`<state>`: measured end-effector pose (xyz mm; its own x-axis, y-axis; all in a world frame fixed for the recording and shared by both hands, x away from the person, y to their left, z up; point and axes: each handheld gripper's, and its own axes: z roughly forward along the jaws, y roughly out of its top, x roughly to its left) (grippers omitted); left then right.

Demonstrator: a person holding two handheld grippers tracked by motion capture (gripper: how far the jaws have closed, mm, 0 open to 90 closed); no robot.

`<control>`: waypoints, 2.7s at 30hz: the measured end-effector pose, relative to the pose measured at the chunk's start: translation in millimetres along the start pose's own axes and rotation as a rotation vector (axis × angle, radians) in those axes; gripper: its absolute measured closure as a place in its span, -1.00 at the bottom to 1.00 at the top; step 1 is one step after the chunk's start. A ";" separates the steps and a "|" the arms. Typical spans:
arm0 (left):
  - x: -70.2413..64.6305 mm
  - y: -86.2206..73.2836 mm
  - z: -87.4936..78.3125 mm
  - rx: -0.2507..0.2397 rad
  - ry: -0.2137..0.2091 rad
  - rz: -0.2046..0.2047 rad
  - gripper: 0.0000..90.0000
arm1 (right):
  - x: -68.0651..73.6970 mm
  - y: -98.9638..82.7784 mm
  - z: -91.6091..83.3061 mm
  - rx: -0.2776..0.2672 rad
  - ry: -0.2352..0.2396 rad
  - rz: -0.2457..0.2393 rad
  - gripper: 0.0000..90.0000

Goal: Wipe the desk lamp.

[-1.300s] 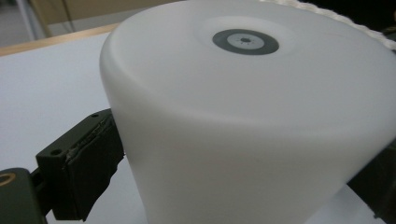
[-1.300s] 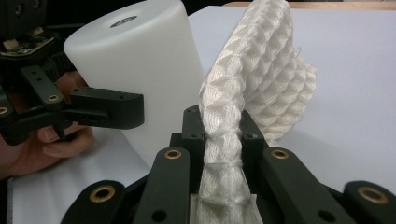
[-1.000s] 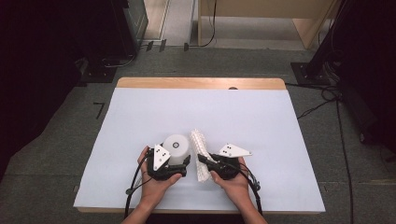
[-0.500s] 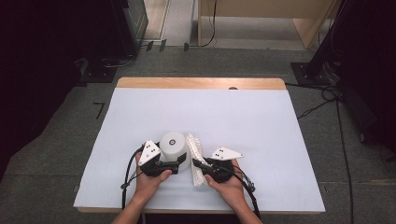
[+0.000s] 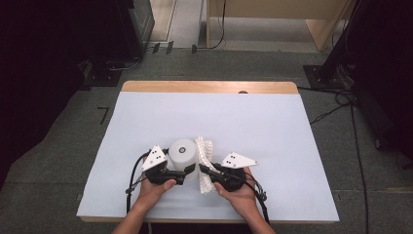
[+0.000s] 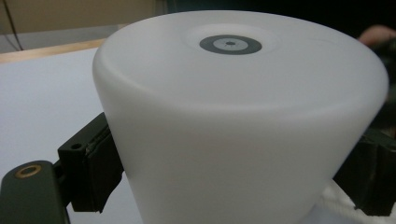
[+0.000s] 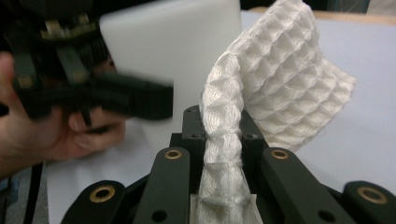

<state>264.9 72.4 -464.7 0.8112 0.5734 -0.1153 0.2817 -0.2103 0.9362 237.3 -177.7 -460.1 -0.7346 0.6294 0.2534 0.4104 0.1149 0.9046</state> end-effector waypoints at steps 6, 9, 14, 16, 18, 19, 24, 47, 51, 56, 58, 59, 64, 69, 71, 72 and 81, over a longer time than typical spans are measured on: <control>-4.6 0.3 3.7 0.022 -0.012 0.020 -0.80 | 3.8 12.5 -13.2 -0.055 -0.006 -0.013 0.75; -2.9 1.2 2.0 0.014 0.003 0.016 -0.81 | 2.8 9.5 -10.4 -0.045 0.001 -0.012 0.75; 3.1 4.5 -4.2 -0.010 0.024 -0.011 -0.81 | -1.4 -4.6 3.6 0.034 0.003 0.010 0.75; 5.7 6.3 -7.4 -0.021 0.027 -0.017 -0.81 | -2.5 -9.8 9.2 0.066 0.007 0.014 0.75; 7.4 7.3 -9.5 -0.027 0.025 -0.022 -0.80 | -2.8 -13.3 13.2 0.085 0.005 0.018 0.75; 7.1 7.2 -9.3 -0.027 0.026 -0.022 -0.81 | -2.3 -13.8 13.8 0.087 0.005 0.020 0.75; 0.0 4.7 -2.5 0.015 0.027 0.032 -0.81 | -0.6 -7.6 8.5 0.059 -0.008 0.019 0.75; 0.4 -3.6 8.7 0.064 0.162 0.131 -0.81 | -13.3 -3.8 -3.9 -0.012 -0.065 0.046 0.75; 1.8 -4.5 7.5 0.067 0.156 0.112 -0.81 | -16.1 -5.9 -3.8 -0.005 -0.070 0.048 0.75; 1.0 -9.1 3.1 0.047 0.201 0.051 -0.91 | -19.3 -8.3 -3.2 0.003 -0.075 0.053 0.75; -3.0 -8.3 2.6 0.043 0.210 0.050 -0.95 | -21.1 -9.3 -3.2 0.006 -0.079 0.055 0.75; -6.2 -7.0 2.9 0.044 0.228 0.055 -0.98 | -22.0 -9.9 -3.1 0.009 -0.081 0.056 0.75; -17.5 -4.7 11.1 0.076 0.342 -0.008 -0.98 | -23.5 -14.5 0.4 0.028 -0.088 0.061 0.75; -23.1 -4.7 13.1 0.076 0.385 -0.023 -0.81 | -19.9 -20.5 8.7 0.068 -0.079 0.053 0.75; -18.6 -5.5 10.3 0.068 0.360 -0.032 -0.81 | -18.4 -22.0 11.9 0.081 -0.072 0.051 0.75; -15.9 -5.7 9.2 0.060 0.342 -0.037 -0.81 | -17.8 -22.8 13.5 0.085 -0.068 0.050 0.75; 4.4 3.2 -8.9 -0.043 0.096 -0.070 -0.81 | -4.4 -21.4 17.8 0.056 -0.058 0.021 0.75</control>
<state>264.8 81.3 -459.3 0.7369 0.6591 -0.1499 0.3117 -0.1345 0.9406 241.3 -169.3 -486.7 -0.6942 0.6750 0.2501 0.4560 0.1436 0.8783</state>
